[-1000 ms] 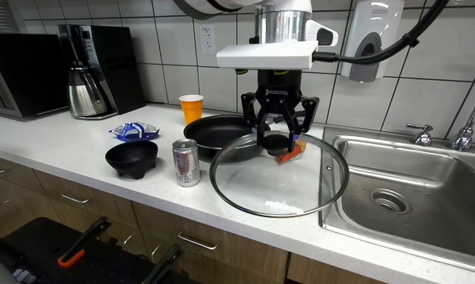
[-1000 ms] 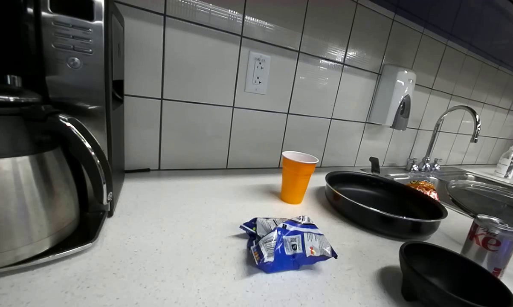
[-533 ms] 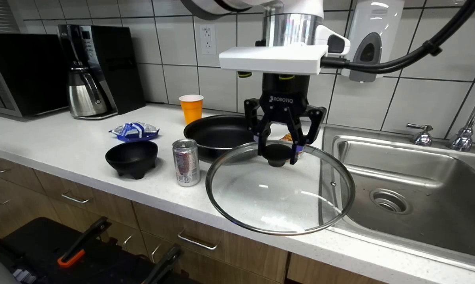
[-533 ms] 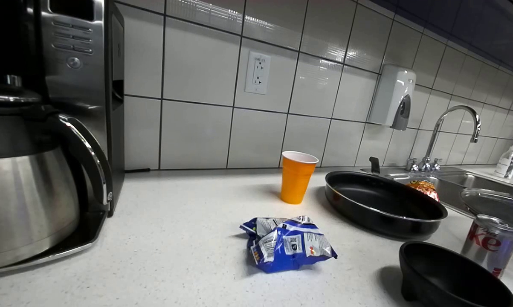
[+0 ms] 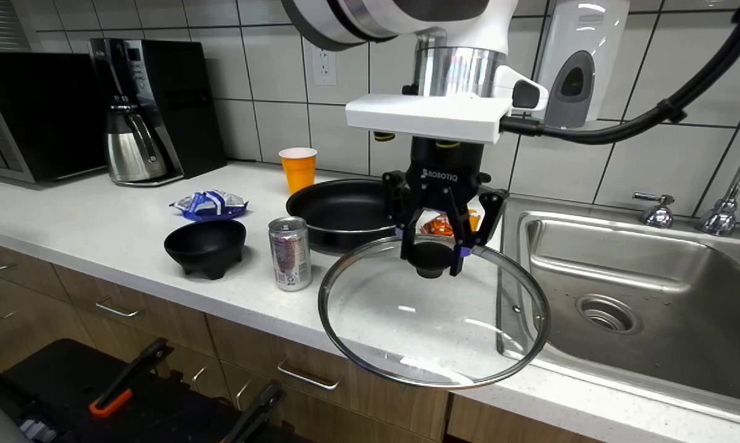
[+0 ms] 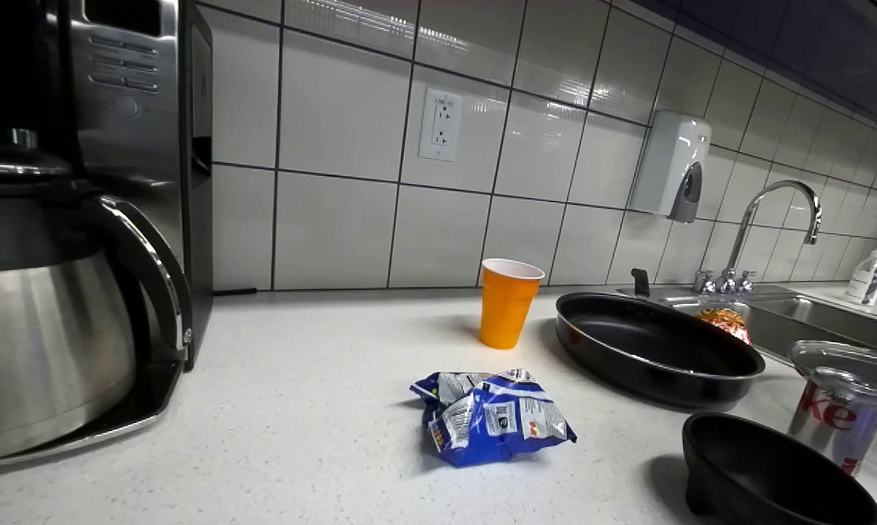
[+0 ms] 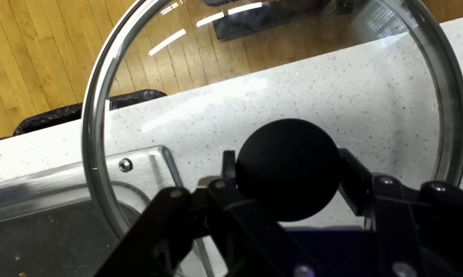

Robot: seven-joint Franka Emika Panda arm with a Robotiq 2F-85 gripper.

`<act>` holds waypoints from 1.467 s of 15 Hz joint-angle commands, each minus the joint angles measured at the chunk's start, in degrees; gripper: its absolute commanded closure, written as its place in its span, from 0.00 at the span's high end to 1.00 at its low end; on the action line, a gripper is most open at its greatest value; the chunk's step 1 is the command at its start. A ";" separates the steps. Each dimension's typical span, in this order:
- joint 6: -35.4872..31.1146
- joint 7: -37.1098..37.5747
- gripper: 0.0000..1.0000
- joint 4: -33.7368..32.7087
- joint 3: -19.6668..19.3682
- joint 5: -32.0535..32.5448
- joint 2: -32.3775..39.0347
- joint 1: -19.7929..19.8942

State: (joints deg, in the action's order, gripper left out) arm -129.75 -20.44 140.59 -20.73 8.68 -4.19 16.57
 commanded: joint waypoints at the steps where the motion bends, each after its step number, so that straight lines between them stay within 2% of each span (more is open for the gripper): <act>1: -0.54 0.02 0.39 -2.17 0.66 -1.27 1.59 0.44; 22: -4.27 -1.27 0.39 -5.79 2.29 -6.79 9.35 0.97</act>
State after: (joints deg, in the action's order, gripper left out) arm -134.34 -20.65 136.35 -19.36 2.70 5.08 16.46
